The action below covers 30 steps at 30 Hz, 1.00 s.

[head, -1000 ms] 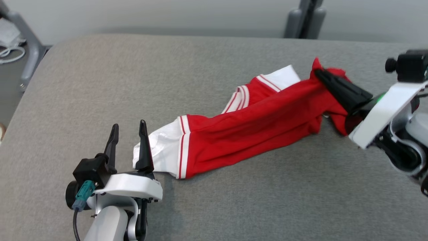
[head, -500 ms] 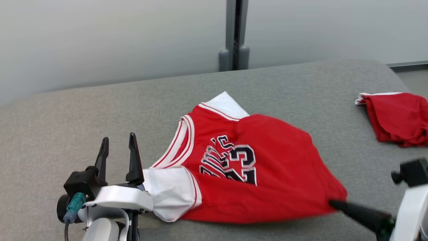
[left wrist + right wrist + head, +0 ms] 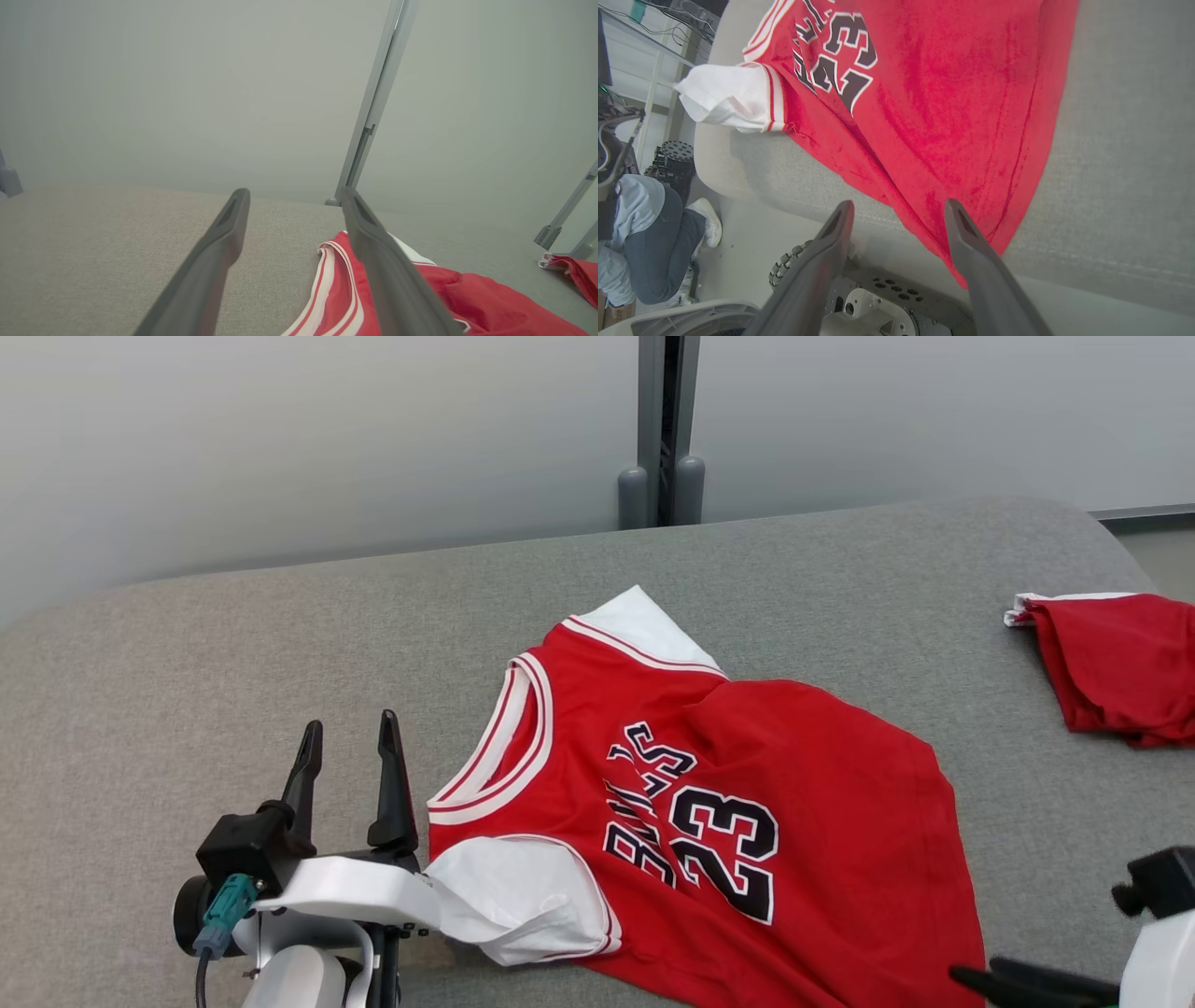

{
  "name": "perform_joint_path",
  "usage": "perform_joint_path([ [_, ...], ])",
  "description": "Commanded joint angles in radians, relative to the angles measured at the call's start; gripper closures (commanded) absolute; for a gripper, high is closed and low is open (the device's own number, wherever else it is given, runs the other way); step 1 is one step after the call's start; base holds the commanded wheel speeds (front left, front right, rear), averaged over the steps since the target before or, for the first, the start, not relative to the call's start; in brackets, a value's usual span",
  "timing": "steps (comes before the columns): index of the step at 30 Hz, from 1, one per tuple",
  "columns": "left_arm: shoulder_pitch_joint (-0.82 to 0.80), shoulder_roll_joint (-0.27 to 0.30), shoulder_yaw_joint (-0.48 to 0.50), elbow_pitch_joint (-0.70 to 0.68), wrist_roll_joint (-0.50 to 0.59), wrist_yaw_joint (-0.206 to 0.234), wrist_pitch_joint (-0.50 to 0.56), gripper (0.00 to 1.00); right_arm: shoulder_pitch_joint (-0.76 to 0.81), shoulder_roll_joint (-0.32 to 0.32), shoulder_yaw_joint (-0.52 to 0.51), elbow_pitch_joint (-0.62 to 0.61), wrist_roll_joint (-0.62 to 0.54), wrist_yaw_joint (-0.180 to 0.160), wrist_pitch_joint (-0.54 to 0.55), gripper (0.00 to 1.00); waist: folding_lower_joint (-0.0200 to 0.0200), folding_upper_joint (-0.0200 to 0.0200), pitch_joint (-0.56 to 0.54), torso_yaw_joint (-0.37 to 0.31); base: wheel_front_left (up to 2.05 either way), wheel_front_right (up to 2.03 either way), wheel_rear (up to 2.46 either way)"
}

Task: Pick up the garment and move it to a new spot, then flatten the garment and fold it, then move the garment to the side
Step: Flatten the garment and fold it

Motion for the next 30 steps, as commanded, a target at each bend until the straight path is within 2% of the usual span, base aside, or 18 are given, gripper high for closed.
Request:
perform_joint_path([
  [1,-0.011,0.005,-0.002,0.002,0.003,-0.003,-0.003,0.0,-0.024,0.001,-0.013,0.004,0.0,0.0,-0.015,0.0,0.0,-0.0001,0.006,0.009,0.0,0.0,0.0],
  [7,-0.016,0.004,-0.016,-0.001,0.002,0.0,-0.003,0.0,-0.117,0.038,-0.094,0.044,-0.027,0.0,-0.148,0.0,0.0,-0.0001,0.021,0.04,0.0,0.0,0.0],
  [14,-0.01,0.004,-0.04,-0.006,0.015,-0.007,-0.003,0.0,-0.201,0.15,-0.162,0.213,-0.175,0.0,-0.31,0.0,0.0,-0.0001,0.029,0.077,0.0,0.0,0.0],
  [16,-0.007,0.005,-0.043,-0.008,0.021,-0.012,-0.003,0.0,-0.215,0.205,-0.209,0.278,-0.229,0.0,-0.335,0.0,0.0,-0.0001,0.031,0.083,0.0,0.0,0.0],
  [18,0.0,0.005,-0.041,-0.011,0.02,-0.008,-0.003,0.0,-0.215,0.264,-0.271,0.341,-0.31,0.0,-0.346,0.0,0.0,-0.0001,0.033,0.087,0.0,0.0,0.0],
  [23,0.016,0.004,-0.04,-0.023,0.026,-0.006,-0.003,0.0,-0.124,0.436,-0.536,0.449,-0.659,0.0,-0.344,0.0,0.0,-0.0001,0.037,0.094,0.0,0.0,0.0],
  [27,0.029,0.004,-0.042,-0.031,0.026,-0.006,-0.003,0.0,-0.012,0.567,-0.763,0.449,-0.857,0.0,-0.344,0.0,0.0,-0.0001,0.037,0.102,0.0,0.0,0.0],
  [28,0.029,0.004,-0.042,-0.031,0.026,-0.006,-0.003,0.0,-0.012,0.567,-0.763,0.449,-0.857,0.0,-0.344,0.0,0.0,-0.0001,0.037,0.102,0.0,0.0,0.0],
  [30,0.037,0.004,-0.047,-0.033,0.025,-0.006,-0.003,0.0,0.047,0.622,-0.836,0.439,-0.939,0.0,-0.344,0.0,0.0,-0.0001,0.035,0.107,0.0,0.0,0.0],
])
